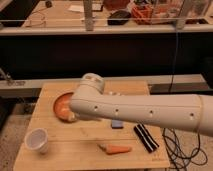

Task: Move the arm in a circular motion

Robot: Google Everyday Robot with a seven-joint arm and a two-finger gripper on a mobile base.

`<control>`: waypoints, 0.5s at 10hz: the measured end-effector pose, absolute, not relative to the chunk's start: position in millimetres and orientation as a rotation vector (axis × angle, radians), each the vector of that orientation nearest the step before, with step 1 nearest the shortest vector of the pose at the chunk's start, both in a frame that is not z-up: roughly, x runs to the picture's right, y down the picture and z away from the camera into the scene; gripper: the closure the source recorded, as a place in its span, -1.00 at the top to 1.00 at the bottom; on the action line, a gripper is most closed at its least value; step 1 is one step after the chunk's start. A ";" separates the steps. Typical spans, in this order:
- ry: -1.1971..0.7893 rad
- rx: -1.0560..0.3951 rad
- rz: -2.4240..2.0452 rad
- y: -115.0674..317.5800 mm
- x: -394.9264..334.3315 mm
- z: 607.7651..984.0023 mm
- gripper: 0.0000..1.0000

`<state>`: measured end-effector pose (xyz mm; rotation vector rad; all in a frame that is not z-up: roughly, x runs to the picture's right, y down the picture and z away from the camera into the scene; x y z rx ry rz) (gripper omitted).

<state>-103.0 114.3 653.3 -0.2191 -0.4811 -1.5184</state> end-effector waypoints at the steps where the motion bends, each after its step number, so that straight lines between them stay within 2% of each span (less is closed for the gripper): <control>1: -0.479 -0.202 -1.541 99.1 -117.7 660.1 0.60; 5: -0.468 -0.170 -1.495 7.7 -138.1 722.1 0.60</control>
